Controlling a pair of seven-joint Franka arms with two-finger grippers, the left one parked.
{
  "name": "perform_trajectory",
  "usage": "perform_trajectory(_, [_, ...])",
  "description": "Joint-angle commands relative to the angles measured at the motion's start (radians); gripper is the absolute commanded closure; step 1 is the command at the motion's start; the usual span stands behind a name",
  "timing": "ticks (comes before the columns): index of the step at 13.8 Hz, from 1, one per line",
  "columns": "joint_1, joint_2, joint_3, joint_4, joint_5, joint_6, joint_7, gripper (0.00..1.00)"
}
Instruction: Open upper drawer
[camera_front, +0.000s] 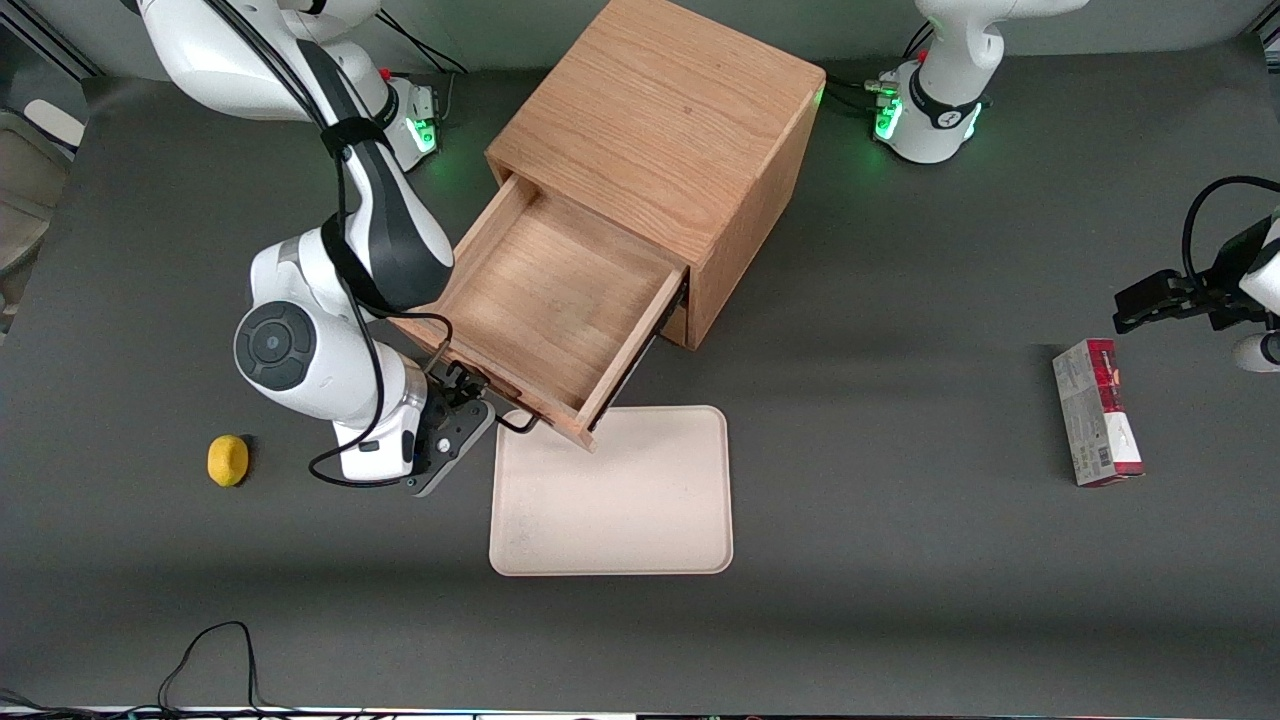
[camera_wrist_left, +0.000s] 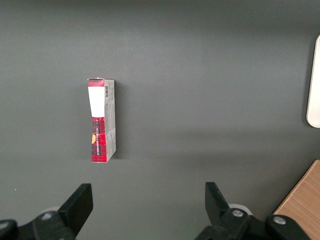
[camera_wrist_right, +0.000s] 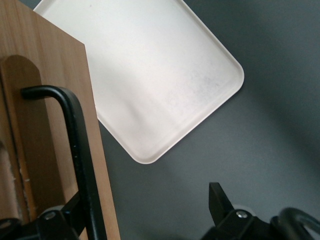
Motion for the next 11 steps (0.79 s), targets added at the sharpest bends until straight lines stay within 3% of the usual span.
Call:
perform_trajectory(1, [-0.024,0.035,0.001,0.069,-0.004,-0.014,-0.007,0.0])
perform_trajectory(11, [-0.03,0.021,0.002,0.155,0.005,-0.103,0.043,0.0])
